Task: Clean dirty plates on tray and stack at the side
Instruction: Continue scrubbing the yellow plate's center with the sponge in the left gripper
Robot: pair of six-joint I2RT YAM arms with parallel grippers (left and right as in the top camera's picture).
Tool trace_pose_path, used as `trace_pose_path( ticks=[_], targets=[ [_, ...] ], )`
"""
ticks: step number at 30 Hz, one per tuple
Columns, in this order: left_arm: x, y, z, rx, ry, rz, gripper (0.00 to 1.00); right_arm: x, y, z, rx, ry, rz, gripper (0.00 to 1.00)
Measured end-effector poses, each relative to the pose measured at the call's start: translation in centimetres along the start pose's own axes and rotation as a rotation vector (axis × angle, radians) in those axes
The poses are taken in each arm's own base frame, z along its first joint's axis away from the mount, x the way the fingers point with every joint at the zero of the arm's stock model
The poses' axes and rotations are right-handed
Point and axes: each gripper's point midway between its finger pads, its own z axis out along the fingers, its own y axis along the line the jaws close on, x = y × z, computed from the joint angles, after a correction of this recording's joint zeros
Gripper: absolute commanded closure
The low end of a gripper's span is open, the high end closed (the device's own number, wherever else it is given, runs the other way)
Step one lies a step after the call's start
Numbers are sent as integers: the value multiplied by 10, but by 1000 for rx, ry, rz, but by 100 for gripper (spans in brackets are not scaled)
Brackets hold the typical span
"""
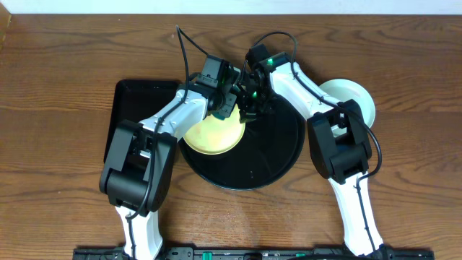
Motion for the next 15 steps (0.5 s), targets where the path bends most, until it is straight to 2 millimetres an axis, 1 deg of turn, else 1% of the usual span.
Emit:
trace_pose_path(
  ticks=[3,8,12,15],
  targets=[
    [-4,16,-1,-103,-16,-26,93,0,0,0,0,0,0,99],
    [1,48,-3,-291,-12,-133,93,0,0,0,-1,0,0,99],
    [5,56,-5,-335,-17,-233,93,0,0,0,-2,0,0,99],
    [12,63,-7,-362,1,-317,93,0,0,0,-2,0,0,99]
  ],
)
